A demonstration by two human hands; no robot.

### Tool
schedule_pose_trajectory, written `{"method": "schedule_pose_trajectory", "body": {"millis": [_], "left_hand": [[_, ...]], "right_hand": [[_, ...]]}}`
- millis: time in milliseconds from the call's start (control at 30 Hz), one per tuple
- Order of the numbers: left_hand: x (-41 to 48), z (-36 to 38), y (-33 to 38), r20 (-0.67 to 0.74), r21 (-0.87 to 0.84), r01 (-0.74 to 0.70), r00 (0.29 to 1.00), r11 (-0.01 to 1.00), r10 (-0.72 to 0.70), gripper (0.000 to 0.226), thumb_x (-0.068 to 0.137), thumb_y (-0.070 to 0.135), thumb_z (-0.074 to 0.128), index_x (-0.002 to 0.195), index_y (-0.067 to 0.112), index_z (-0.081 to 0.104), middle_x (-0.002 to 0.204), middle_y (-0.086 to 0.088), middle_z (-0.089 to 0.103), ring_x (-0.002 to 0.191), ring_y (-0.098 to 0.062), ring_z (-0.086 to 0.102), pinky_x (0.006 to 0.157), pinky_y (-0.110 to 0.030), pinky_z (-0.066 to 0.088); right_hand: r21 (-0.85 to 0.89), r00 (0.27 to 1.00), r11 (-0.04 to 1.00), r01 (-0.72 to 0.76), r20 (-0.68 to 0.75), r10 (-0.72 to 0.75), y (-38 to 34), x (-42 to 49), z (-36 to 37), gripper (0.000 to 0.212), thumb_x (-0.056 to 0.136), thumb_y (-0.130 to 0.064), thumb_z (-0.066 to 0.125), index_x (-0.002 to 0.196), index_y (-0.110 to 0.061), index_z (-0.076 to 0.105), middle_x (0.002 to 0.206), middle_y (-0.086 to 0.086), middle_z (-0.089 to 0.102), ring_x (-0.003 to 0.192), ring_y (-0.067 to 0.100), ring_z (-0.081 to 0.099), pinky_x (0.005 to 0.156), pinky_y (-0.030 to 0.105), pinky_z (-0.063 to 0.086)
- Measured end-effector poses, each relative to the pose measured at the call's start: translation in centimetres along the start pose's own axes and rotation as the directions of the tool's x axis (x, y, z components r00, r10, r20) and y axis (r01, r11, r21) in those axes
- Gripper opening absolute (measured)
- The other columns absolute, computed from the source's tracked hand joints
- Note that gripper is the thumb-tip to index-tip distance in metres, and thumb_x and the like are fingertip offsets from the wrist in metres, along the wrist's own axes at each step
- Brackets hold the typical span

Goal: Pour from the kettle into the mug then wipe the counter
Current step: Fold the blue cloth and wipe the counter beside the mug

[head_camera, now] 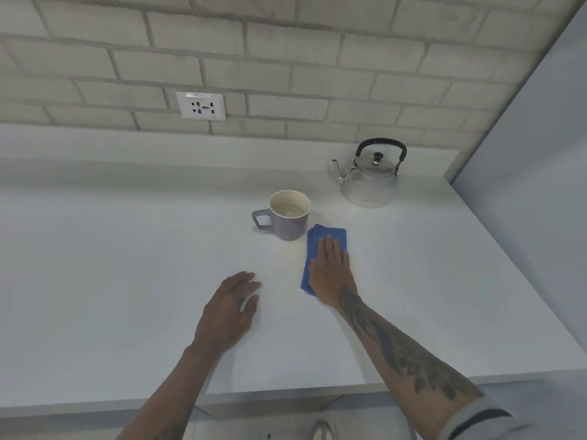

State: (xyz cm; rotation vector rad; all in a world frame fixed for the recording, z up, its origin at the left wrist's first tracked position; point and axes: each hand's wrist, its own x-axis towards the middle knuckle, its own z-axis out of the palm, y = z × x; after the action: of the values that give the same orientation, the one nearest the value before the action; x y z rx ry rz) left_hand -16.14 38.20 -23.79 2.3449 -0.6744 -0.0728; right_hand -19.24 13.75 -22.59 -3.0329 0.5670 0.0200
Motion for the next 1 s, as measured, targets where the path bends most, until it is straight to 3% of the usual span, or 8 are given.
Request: {"method": "schedule_pose_trajectory", "body": {"millis": [167, 267, 367, 500, 600, 733, 900, 1000], "left_hand": [[0.1, 0.3, -0.2, -0.007, -0.009, -0.006, 1.000, 1.000, 0.005, 0.033, 0.093, 0.025, 0.059, 0.125, 0.028, 0.065, 0.141, 0.014, 0.053, 0.135, -0.008, 0.045, 0.104, -0.029, 0.045], [0.1, 0.4, -0.1, -0.024, -0.015, 0.004, 1.000, 1.000, -0.005, 0.033, 0.092, 0.024, 0.060, 0.124, 0.030, 0.066, 0.141, 0.016, 0.053, 0.136, -0.006, 0.044, 0.105, -0.030, 0.045], [0.0, 0.4, 0.0, -0.024, -0.005, 0.016, 1.000, 1.000, -0.016, 0.033, 0.092, 0.025, 0.060, 0.124, 0.031, 0.066, 0.141, 0.020, 0.051, 0.137, -0.003, 0.042, 0.103, -0.028, 0.043], [0.0, 0.2, 0.0, -0.026, -0.011, 0.030, 0.999, 0.999, -0.030, 0.033, 0.092, 0.025, 0.059, 0.124, 0.031, 0.066, 0.141, 0.019, 0.051, 0.137, -0.003, 0.042, 0.104, -0.028, 0.043], [0.0, 0.3, 0.2, -0.019, -0.011, 0.021, 1.000, 1.000, -0.021, 0.033, 0.092, 0.025, 0.058, 0.124, 0.030, 0.065, 0.141, 0.019, 0.051, 0.137, -0.003, 0.041, 0.105, -0.029, 0.044], [-0.1, 0.3, 0.1, -0.018, -0.022, 0.015, 1.000, 1.000, -0.015, 0.033, 0.092, 0.024, 0.059, 0.124, 0.028, 0.066, 0.141, 0.016, 0.052, 0.135, -0.007, 0.045, 0.103, -0.025, 0.042], [0.0, 0.6, -0.5, -0.010, -0.022, -0.013, 1.000, 1.000, 0.012, 0.034, 0.092, 0.023, 0.060, 0.126, 0.025, 0.065, 0.141, 0.011, 0.054, 0.135, -0.011, 0.047, 0.105, -0.028, 0.043], [0.0, 0.6, -0.5, -0.029, -0.030, -0.013, 1.000, 0.999, 0.012, 0.034, 0.092, 0.023, 0.061, 0.125, 0.027, 0.065, 0.140, 0.013, 0.054, 0.135, -0.010, 0.047, 0.106, -0.034, 0.046]], "right_hand": [[0.031, 0.978, 0.977, 0.210, 0.000, -0.210, -0.6, -5.8, 1.1, 0.064, 0.101, -0.034, -0.002, 0.149, 0.000, 0.022, 0.156, 0.021, 0.027, 0.144, 0.037, 0.026, 0.116, 0.049, 0.029], [0.043, 0.963, 0.962, 0.269, -0.003, -0.269, 2.9, -9.6, 1.3, 0.060, 0.102, -0.037, 0.001, 0.151, -0.005, 0.009, 0.159, 0.015, 0.022, 0.147, 0.028, 0.020, 0.117, 0.039, 0.012], [0.037, 0.985, 0.984, 0.175, -0.014, -0.174, 7.2, -9.4, 1.0, 0.066, 0.099, -0.044, -0.007, 0.150, -0.004, 0.003, 0.160, 0.012, 0.009, 0.148, 0.022, 0.009, 0.118, 0.035, 0.002], [0.019, 0.998, 0.998, -0.053, 0.034, 0.053, 7.6, -4.4, 0.0, 0.083, 0.096, -0.042, -0.015, 0.144, 0.010, 0.028, 0.152, 0.026, 0.031, 0.140, 0.039, 0.034, 0.111, 0.051, 0.031], [0.013, 0.994, 0.995, -0.101, 0.035, 0.101, 5.0, -1.4, -0.1, 0.081, 0.088, -0.039, -0.012, 0.147, 0.008, 0.019, 0.156, 0.027, 0.021, 0.145, 0.040, 0.024, 0.115, 0.052, 0.024], [-0.003, 0.999, 1.000, 0.027, 0.038, -0.027, -0.2, -0.8, 0.1, 0.078, 0.087, -0.038, -0.013, 0.151, 0.002, 0.007, 0.161, 0.021, 0.006, 0.149, 0.035, 0.008, 0.119, 0.047, 0.010], [0.036, 0.960, 0.960, 0.278, 0.023, -0.279, -2.1, -5.9, 0.8, 0.069, 0.099, -0.035, -0.007, 0.147, 0.002, 0.028, 0.154, 0.020, 0.031, 0.142, 0.036, 0.030, 0.114, 0.051, 0.032], [0.041, 0.929, 0.929, 0.367, 0.038, -0.368, 1.0, -9.7, 1.1, 0.062, 0.102, -0.038, 0.003, 0.149, -0.001, 0.019, 0.158, 0.015, 0.023, 0.146, 0.030, 0.022, 0.116, 0.042, 0.013]]}}
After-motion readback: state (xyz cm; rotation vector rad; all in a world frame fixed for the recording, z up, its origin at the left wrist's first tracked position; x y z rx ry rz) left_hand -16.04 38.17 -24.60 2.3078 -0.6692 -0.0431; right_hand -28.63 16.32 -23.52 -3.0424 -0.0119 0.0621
